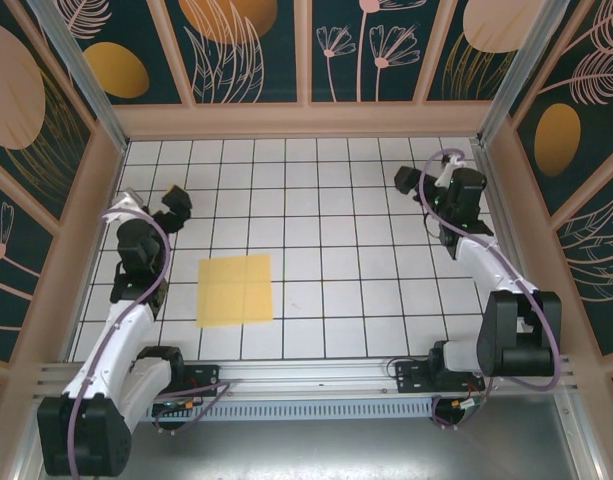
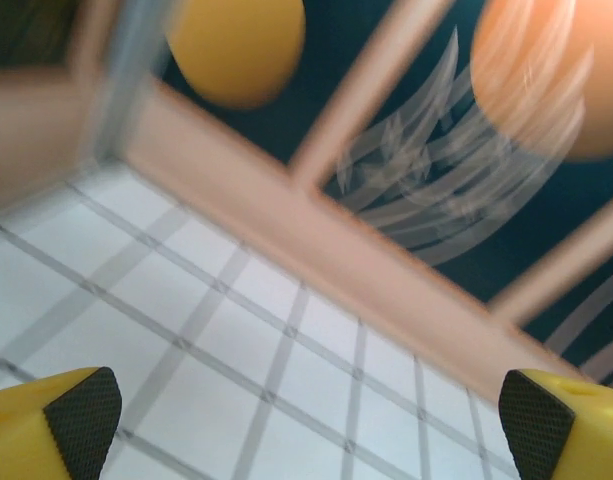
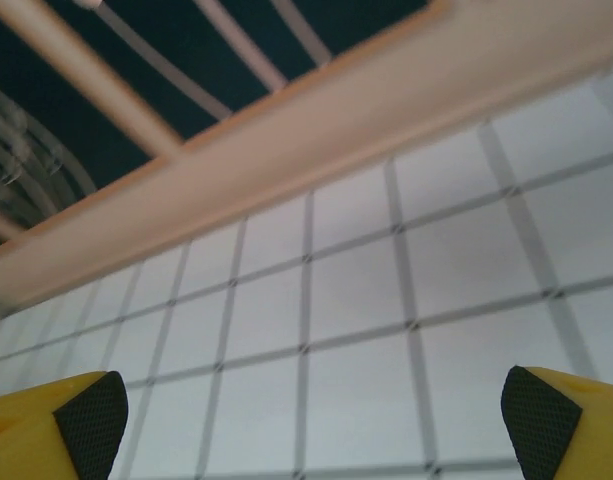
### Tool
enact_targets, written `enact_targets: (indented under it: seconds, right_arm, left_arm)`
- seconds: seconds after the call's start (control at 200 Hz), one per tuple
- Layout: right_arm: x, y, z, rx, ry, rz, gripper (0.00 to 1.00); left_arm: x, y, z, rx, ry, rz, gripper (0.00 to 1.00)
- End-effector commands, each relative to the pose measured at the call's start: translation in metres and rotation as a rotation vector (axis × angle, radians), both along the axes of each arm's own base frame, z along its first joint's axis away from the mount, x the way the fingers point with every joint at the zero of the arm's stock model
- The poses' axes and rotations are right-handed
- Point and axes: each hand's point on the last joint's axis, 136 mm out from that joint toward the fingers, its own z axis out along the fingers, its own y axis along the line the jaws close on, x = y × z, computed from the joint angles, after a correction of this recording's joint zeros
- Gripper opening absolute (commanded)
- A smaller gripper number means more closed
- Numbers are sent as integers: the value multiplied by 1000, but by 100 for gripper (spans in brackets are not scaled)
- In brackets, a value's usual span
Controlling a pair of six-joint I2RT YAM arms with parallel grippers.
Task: Fold a paper plane with a square sheet of paper (pick it up from the middle)
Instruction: Move the square sheet of paper to the center of the table.
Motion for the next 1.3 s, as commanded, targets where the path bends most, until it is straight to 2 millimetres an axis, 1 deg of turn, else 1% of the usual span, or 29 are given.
enact_targets:
  seconds: [0.0,0.06,0.11,0.155,0.18,0.3,0.37,0.415,0.575,0.726,0.831,0.986,1.126,1.296]
  right_arm:
    - [-39,60,-34,174,217,179,99]
    - [-45,81,-33,144,215,220,99]
    - [-47,92,-34,121,221,221,99]
    - [-49,99,-34,107,222,218,99]
    - [-50,104,-34,101,220,226,99]
    - [-53,121,-35,70,221,240,99]
    - [-55,127,-38,58,232,245,99]
    - [-56,130,-40,56,243,245,99]
    - [-63,133,-49,67,271,249,99]
    - [-66,132,-52,59,282,254,99]
    - [-70,133,-56,59,292,267,99]
    - [-74,133,-64,74,317,257,99]
    - [-79,135,-71,77,336,267,99]
    - [-88,142,-76,73,359,300,99]
  left_arm:
    - [-21,-54,-88,-248,395,-221,99]
    - [-30,-62,-104,-220,476,-237,99]
    - [-35,-74,-107,-202,497,-273,99]
    - [-39,-84,-110,-197,510,-312,99]
    - [-41,-88,-115,-201,530,-324,99]
    - [-57,-96,-148,-207,671,-337,99]
    - [-61,-103,-154,-199,699,-357,99]
    - [-61,-108,-156,-201,704,-372,99]
    - [-60,-114,-161,-200,717,-386,99]
    - [-66,-134,-174,-194,769,-444,99]
    - [-67,-142,-185,-199,801,-437,99]
    - [-61,-160,-187,-221,799,-449,99]
    - [-54,-184,-197,-256,828,-444,99]
    - [-33,-234,-188,-364,781,-494,99]
